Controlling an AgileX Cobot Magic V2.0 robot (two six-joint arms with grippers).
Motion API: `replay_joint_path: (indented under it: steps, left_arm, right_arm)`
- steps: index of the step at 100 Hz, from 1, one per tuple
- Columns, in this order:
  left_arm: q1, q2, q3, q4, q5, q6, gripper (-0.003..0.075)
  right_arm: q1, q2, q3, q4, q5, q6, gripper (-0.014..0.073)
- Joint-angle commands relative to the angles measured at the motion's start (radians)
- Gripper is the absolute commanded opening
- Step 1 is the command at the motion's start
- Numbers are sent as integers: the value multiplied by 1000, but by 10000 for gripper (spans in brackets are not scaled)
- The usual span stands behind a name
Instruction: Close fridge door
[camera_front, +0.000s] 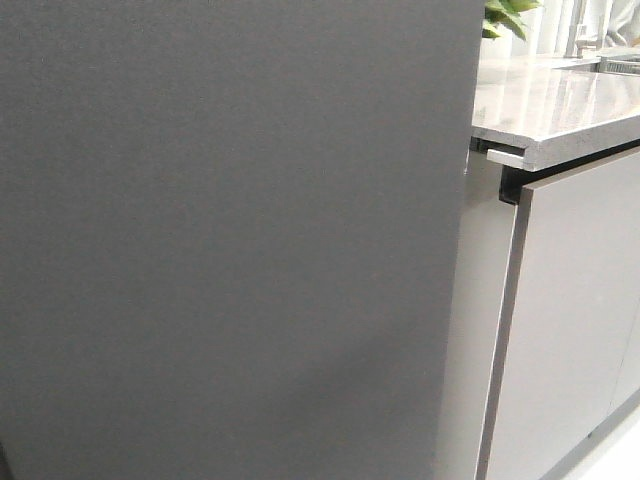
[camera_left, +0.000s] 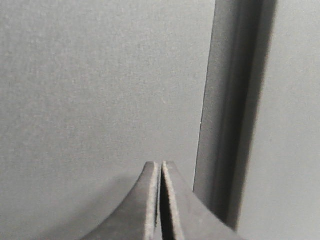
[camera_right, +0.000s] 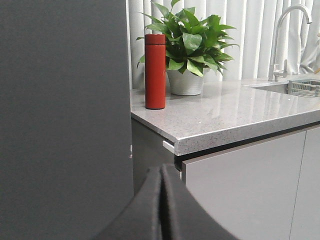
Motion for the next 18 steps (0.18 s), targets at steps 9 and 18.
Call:
replay_joint_path:
  steps: [9,18]
  left_arm:
    - [-5,19,28,-2,-77,-3,-21]
    - [-5,19,28,-2,-77,-3,-21]
  right_arm:
    - [2,-13,13,-12,-85,2,-76]
    - [2,-13,13,-12,-85,2,-76]
